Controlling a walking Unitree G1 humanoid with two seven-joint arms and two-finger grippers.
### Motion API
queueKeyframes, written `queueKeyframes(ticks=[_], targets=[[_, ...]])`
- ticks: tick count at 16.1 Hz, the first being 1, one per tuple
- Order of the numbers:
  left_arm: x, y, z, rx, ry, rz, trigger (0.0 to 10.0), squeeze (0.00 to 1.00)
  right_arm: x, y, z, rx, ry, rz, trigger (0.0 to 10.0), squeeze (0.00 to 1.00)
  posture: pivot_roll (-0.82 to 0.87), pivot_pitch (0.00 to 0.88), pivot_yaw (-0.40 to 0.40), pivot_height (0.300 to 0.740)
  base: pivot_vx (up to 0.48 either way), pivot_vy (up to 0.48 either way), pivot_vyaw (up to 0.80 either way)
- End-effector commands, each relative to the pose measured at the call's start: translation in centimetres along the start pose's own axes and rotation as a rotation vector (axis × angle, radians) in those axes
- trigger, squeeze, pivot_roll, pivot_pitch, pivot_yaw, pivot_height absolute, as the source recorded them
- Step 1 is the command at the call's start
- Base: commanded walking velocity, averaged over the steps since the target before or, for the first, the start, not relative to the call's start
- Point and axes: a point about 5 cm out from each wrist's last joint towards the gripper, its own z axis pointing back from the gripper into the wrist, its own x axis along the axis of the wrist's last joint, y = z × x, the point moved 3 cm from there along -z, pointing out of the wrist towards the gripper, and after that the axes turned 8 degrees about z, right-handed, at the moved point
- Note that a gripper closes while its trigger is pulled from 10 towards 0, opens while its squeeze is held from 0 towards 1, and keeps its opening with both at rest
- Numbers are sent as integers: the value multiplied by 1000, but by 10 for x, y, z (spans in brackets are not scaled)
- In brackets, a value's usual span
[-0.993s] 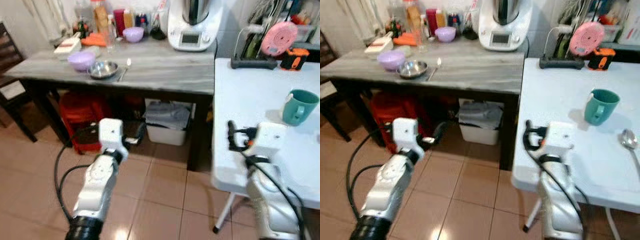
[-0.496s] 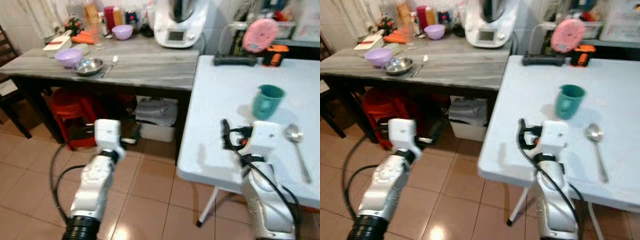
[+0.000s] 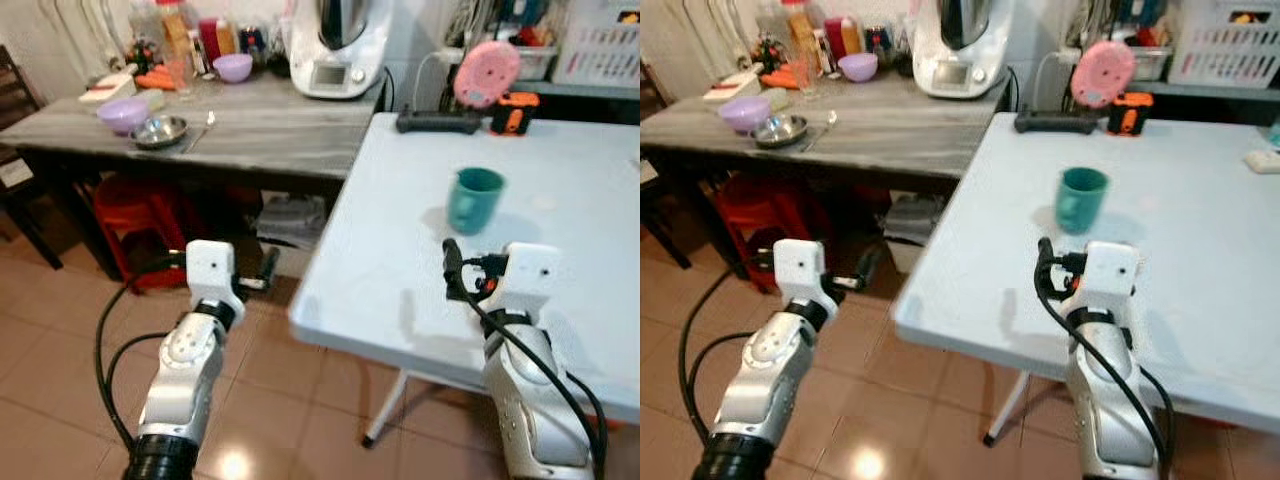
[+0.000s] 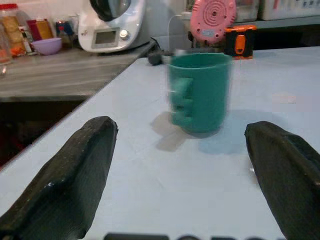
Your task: Setting the table
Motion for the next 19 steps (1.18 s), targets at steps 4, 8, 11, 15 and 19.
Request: queueKeyframes(ticks=[4,8,11,15,19], targets=[[4,-6,-1,-30,-14,28,10000,0,2,-3,0,-9,-2,1,10000,0,-140,40,67,740,0,-145,0],[1,-6,0,-34,-2,20,10000,0,2,-3,0,-7,-2,0,10000,0,-137,39,65,740,0,0,0],[-2,-5,1,-56,16,14,10000,0,-2,-6,0,-24,13,4,10000,0,-135,41,67,740,0,0,0],[-1,-5,1,-58,17,8,10000,0,-3,-5,0,-23,21,-1,10000,0,-134,44,69,740,0,-131,-456],[-3,-6,2,-58,22,9,10000,0,-4,-5,2,-24,23,-2,10000,0,-135,50,70,740,0,-298,0]])
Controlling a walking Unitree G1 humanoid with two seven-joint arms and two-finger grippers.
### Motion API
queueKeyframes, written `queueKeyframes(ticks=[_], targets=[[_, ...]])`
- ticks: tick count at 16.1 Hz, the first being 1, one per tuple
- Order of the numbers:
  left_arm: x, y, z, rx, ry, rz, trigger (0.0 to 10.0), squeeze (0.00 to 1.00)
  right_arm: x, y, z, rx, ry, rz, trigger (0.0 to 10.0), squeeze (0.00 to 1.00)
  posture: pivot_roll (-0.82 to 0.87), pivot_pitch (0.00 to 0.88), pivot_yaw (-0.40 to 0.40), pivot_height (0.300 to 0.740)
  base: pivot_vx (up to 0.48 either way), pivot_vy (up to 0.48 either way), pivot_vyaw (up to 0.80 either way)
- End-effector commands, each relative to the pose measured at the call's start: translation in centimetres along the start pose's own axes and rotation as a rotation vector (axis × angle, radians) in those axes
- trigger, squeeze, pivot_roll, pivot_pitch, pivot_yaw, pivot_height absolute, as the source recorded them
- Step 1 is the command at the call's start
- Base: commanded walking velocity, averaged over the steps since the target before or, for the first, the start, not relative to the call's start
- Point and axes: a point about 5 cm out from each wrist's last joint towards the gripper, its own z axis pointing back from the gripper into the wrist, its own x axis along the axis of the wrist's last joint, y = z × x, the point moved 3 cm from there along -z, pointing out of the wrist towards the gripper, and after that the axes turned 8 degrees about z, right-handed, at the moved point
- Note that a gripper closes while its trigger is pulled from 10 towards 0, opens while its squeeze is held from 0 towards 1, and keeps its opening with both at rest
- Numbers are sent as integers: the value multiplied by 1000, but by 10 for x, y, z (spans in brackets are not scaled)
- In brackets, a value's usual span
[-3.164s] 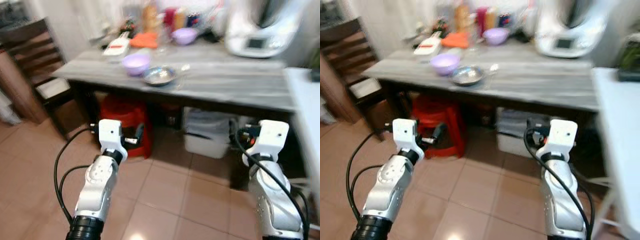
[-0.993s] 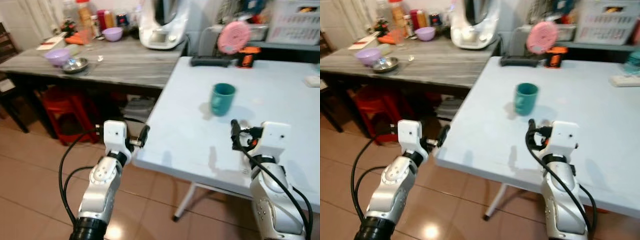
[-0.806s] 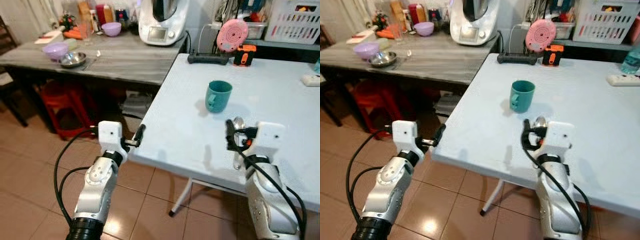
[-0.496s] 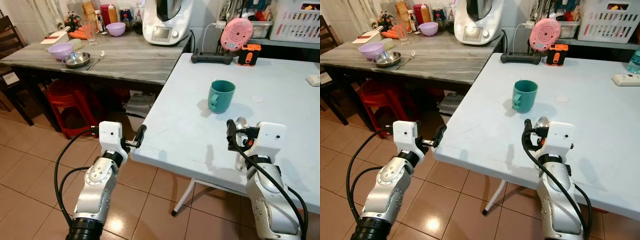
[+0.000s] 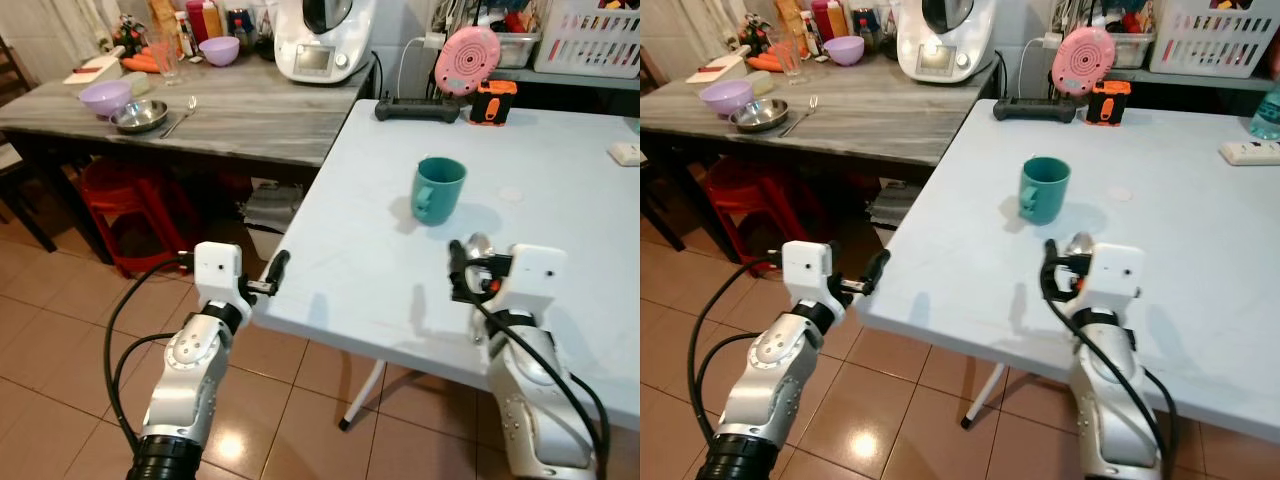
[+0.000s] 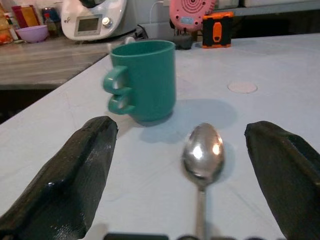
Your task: Setting the table
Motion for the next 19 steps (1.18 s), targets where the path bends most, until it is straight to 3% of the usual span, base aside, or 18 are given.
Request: queueKeyframes(ticks=[1,5,12,14,19], targets=[[0,-1,1,-7,8,-9,10000,0,-1,-4,1,-17,8,2,10000,0,-135,50,70,740,0,-300,0],[0,-2,1,-9,-2,4,10000,0,0,-4,1,-18,7,2,10000,0,-136,51,70,740,0,-284,0],[-6,1,1,-8,27,-13,10000,0,-1,0,-2,-6,10,-9,10000,0,-136,47,73,740,0,0,0],[-11,1,3,-50,50,-62,10000,0,-2,5,-4,16,22,-13,10000,0,-135,48,75,740,0,0,0],[-20,-21,18,-250,83,-27,10000,0,-9,27,-19,85,94,-4,10000,0,-125,61,82,740,0,0,0]])
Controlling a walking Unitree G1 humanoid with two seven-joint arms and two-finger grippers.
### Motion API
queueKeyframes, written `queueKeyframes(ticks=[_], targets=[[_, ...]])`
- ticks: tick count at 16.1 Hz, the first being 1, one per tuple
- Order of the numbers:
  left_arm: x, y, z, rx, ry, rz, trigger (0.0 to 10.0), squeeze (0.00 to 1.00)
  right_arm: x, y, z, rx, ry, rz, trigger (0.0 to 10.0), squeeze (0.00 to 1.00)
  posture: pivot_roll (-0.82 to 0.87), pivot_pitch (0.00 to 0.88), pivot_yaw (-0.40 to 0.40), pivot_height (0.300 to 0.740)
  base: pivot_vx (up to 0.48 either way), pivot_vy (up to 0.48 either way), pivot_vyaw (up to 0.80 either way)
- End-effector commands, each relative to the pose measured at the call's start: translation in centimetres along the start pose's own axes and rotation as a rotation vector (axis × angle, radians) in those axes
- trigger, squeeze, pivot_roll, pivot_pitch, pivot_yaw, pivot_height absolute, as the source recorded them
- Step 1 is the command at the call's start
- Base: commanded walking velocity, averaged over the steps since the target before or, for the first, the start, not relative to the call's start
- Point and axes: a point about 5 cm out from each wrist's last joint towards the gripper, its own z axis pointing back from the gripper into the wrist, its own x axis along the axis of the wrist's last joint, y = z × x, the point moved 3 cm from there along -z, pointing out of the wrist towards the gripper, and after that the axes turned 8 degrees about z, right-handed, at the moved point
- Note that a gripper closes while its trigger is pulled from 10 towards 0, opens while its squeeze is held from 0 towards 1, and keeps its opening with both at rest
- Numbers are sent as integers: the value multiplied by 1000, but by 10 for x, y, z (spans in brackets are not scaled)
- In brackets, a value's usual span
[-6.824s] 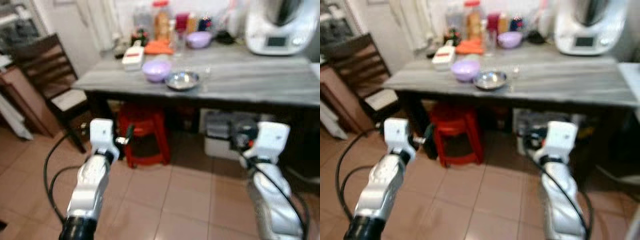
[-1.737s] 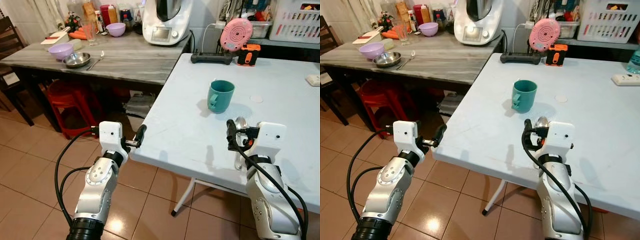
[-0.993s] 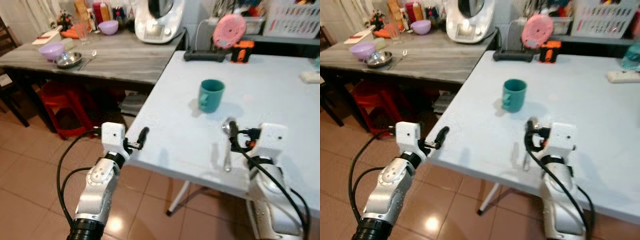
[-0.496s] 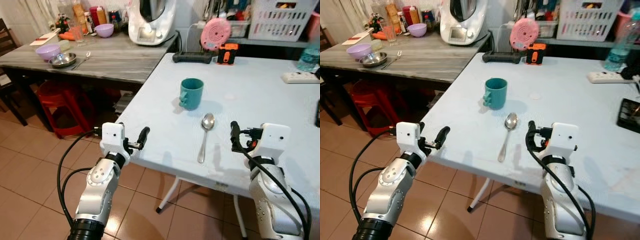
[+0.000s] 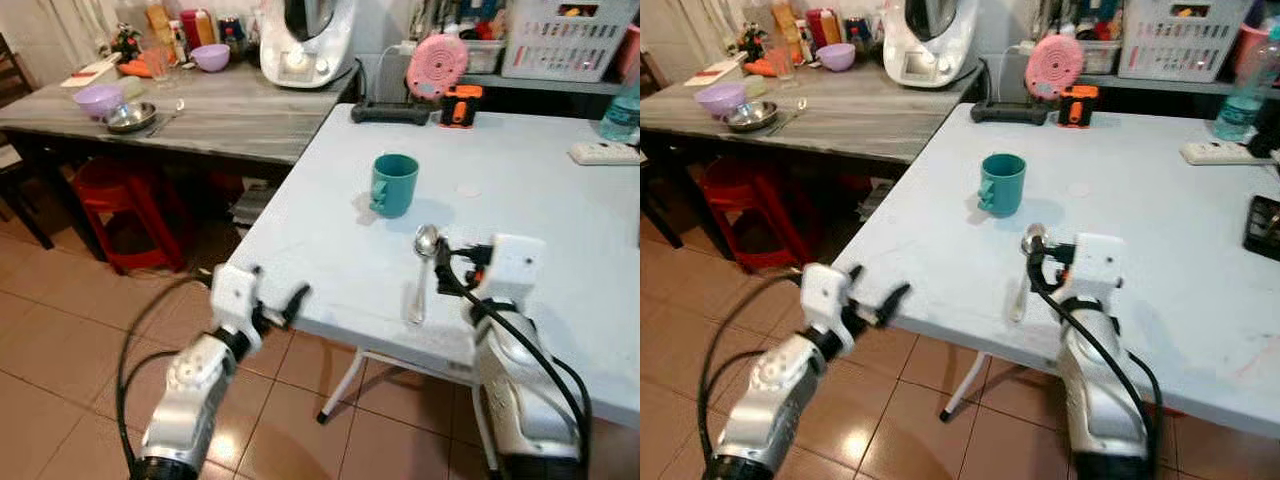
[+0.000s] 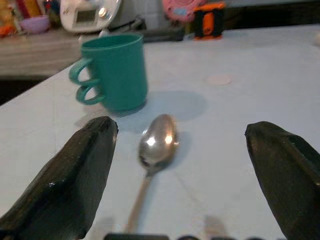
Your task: Setting the table
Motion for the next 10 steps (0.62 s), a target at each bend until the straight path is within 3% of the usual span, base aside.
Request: queueKeyframes(ticks=[1,5,9,10], targets=[[9,-3,0,-33,-22,-18,10000,0,-9,9,-3,29,56,6,10000,0,-122,66,83,740,0,0,0],[15,-13,-2,-99,-40,-21,10000,0,-25,25,-15,52,167,-15,10000,0,-118,73,79,740,0,0,0],[17,-16,-1,-147,-27,-18,10000,0,-34,35,-19,78,205,-24,10000,0,-116,75,78,740,0,0,0],[16,-17,0,-160,-18,-22,10000,0,-35,36,-20,81,213,-29,9294,0,-116,75,78,740,0,0,0]])
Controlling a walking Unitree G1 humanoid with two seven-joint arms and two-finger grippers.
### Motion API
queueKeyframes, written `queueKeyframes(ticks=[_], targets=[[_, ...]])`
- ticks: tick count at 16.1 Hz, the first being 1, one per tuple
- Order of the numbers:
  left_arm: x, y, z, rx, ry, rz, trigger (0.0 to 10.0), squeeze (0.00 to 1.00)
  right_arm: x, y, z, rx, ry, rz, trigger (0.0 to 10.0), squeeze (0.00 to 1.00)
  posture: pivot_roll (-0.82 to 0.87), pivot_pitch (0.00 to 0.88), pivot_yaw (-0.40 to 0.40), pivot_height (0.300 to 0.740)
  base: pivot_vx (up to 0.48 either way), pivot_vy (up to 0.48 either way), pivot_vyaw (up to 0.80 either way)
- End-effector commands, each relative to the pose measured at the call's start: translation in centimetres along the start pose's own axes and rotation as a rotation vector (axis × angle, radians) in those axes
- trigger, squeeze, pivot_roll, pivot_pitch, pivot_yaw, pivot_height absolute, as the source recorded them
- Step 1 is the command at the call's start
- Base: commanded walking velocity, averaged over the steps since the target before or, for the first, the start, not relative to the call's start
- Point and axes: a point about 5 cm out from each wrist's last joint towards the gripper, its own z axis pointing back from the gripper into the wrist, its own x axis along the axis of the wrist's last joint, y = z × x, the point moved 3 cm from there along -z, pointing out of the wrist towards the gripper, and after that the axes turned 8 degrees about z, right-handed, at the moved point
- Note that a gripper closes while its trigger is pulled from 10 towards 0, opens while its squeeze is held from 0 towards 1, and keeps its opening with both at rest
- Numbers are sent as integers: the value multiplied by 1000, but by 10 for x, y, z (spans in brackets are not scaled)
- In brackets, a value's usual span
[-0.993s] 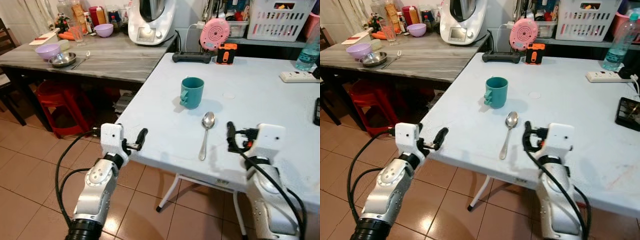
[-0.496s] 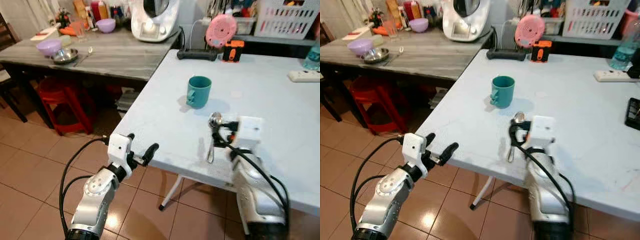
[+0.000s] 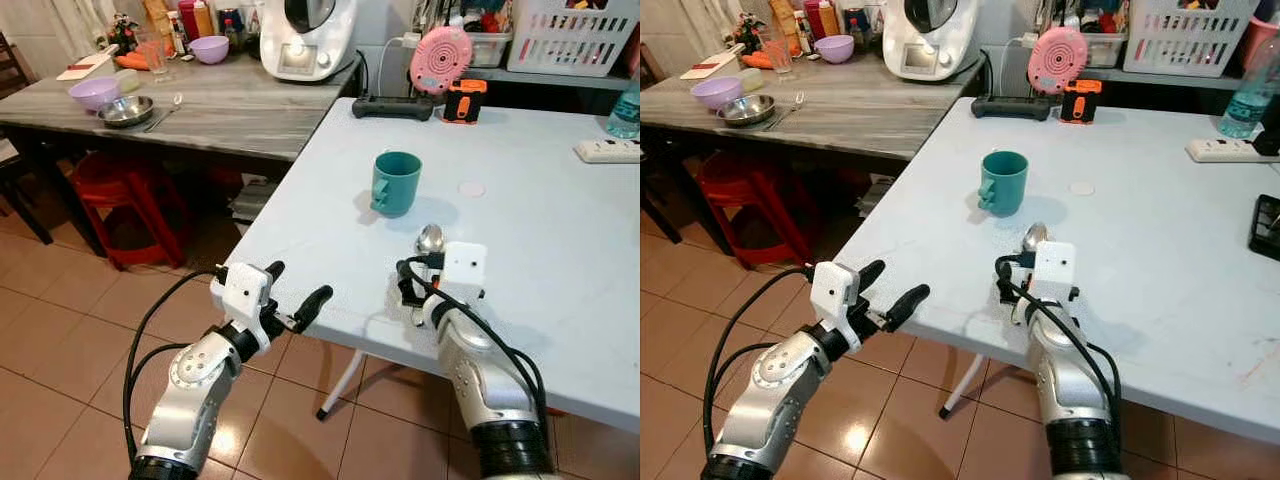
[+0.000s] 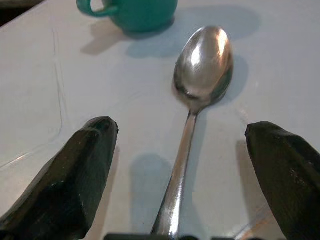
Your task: Setting the table
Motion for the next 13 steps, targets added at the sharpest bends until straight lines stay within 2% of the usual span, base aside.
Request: queueKeyframes(ticks=[1,3,4,7,13], targets=[[1,-1,2,-16,9,-9,10000,0,3,6,-3,18,-5,4,5529,0,-116,75,78,740,0,0,0],[-2,-5,4,-52,30,5,10000,0,1,8,-7,27,7,0,3451,0,-118,80,78,740,0,0,0],[-4,-9,4,-75,38,11,10000,0,1,8,-10,29,13,1,392,0,-118,80,78,740,0,0,0],[-6,-13,5,-100,50,13,10000,0,-1,9,-13,40,42,18,0,0,-117,77,72,740,0,0,0],[-9,-17,6,-135,78,12,10000,0,-16,7,-16,41,116,63,0,0,-116,71,72,740,0,0,0]])
